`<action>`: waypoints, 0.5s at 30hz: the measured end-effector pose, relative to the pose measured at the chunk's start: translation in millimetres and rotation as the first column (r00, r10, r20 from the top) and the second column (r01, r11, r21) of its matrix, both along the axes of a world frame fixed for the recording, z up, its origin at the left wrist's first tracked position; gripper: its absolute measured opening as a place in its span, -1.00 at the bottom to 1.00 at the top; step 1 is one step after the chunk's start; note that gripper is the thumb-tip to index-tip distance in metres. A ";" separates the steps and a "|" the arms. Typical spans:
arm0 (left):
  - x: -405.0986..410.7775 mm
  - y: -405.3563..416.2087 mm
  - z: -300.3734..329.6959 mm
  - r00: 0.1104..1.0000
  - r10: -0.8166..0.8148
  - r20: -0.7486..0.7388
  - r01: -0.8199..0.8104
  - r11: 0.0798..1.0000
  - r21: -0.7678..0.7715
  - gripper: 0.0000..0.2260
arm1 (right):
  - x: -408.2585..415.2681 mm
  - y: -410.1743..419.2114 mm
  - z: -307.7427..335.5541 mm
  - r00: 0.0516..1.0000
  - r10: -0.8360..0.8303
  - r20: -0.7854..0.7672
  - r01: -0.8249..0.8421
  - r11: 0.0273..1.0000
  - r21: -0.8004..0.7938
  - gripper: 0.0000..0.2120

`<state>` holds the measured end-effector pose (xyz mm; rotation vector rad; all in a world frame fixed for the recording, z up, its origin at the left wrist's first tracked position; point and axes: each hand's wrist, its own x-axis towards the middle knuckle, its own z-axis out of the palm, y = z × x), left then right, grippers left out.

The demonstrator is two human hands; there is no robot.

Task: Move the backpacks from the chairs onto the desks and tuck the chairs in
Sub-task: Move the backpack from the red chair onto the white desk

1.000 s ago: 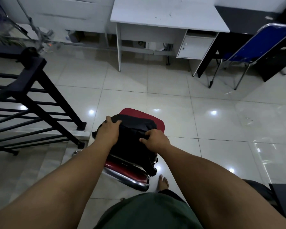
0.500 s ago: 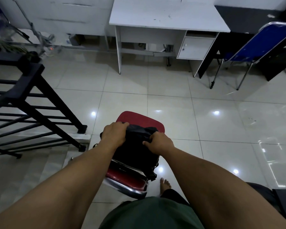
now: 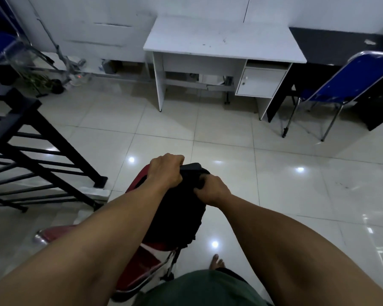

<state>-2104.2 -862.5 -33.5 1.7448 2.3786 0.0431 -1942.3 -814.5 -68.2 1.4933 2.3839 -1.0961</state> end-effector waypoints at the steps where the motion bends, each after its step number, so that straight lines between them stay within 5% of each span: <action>1: 7.1 10.4 3.3 0.999 0.040 0.012 -0.040 0.999 0.006 -0.86 | 6.8 12.1 3.5 0.999 0.039 -0.033 -0.039 0.999 -0.003 -0.88; 8: 57.5 74.5 26.2 0.910 0.348 0.226 -0.368 0.929 0.050 -0.88 | 31.0 67.3 18.0 0.979 0.084 -0.184 -0.077 0.996 0.045 -0.46; 15: 105.8 146.3 44.9 0.643 0.569 0.512 -0.672 0.740 0.022 -0.90 | 65.5 111.6 40.0 0.952 0.099 -0.288 -0.067 0.990 0.121 -0.27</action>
